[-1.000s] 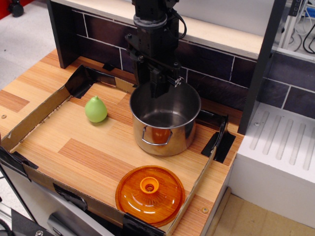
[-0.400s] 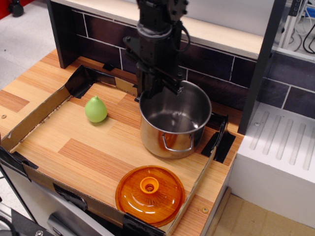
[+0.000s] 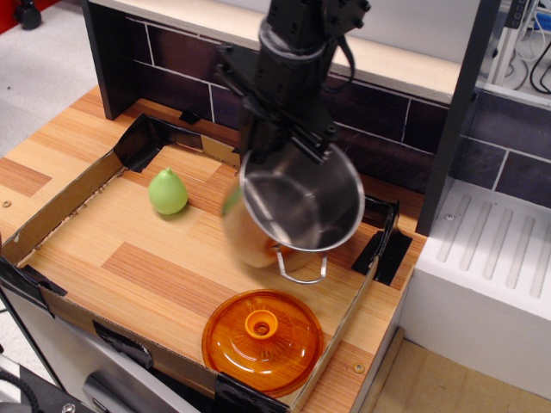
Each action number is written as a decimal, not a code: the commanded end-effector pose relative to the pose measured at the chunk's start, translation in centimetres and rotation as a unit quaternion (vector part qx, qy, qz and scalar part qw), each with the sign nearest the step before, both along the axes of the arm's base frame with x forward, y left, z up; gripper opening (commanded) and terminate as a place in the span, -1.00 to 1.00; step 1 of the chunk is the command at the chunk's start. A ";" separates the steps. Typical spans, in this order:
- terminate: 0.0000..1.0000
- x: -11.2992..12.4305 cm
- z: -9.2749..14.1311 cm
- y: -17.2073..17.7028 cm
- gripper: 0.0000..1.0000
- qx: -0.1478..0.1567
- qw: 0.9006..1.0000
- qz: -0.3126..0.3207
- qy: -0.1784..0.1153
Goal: Topple metal pot
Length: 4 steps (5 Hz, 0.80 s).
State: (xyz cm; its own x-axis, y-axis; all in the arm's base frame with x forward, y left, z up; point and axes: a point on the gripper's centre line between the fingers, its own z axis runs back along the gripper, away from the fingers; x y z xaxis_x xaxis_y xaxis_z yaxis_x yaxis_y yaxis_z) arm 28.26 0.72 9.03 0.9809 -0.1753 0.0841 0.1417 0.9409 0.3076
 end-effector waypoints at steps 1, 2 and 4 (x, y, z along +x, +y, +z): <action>-1.00 -0.3 2.2 -1.2 -1.00 0.108 0.990 0.045 -0.081; -1.00 0.1 2.6 -1.8 -1.00 0.123 0.989 0.062 -0.062; -1.00 1.4 1.7 -2.9 -1.00 0.232 0.965 0.079 -0.088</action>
State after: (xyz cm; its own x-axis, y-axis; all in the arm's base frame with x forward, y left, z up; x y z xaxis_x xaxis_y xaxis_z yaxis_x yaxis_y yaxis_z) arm 29.01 -1.57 9.77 0.9846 -0.0858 0.1523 -0.0523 0.6864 0.7253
